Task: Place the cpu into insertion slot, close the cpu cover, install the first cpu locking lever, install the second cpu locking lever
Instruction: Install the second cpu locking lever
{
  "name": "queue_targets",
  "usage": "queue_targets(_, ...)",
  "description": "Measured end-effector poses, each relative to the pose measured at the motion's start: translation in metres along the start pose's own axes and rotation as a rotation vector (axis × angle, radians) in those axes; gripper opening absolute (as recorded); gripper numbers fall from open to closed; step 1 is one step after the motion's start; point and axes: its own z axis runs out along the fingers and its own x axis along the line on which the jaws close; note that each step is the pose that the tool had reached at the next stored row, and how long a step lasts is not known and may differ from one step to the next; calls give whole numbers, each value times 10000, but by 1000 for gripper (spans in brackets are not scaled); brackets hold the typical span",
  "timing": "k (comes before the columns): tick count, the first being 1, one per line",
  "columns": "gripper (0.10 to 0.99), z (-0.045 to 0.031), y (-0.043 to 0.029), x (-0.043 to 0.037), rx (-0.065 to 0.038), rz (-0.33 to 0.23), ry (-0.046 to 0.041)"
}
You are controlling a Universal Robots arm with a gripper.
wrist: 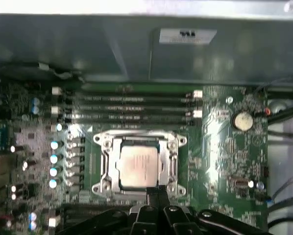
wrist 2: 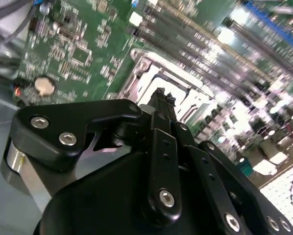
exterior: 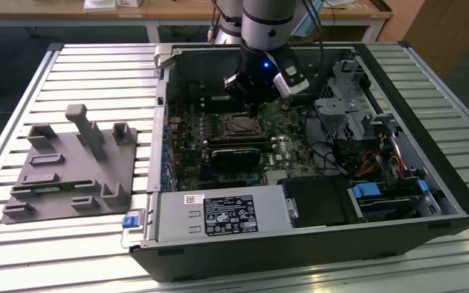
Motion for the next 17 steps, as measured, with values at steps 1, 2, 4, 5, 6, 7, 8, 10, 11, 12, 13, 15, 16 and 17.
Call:
queue_targets(1,106,0,-9,0,-83,1,4)
queue_targets(2,106,1,-19,0,-91,0,4)
queue_targets(4,106,5,-54,0,-91,1,8)
queue_targets(5,106,8,-72,0,-91,2,13)
queue_targets(6,106,13,-87,0,-91,1,18)
queue_targets(7,106,18,-102,0,-92,2,26)
queue_targets(8,106,22,-110,0,-92,5,55)
queue_targets(10,106,30,-116,-5,-92,19,239)
queue_targets(11,106,38,-123,-5,-91,24,310)
queue_targets(12,106,45,-135,-6,-89,27,347)
queue_targets(13,106,54,-155,-6,-96,28,358)
queue_targets(15,106,70,-207,-6,-123,28,364)
queue_targets(16,106,74,-232,-6,-127,28,368)
queue_targets(17,106,78,-254,-6,-130,28,369)
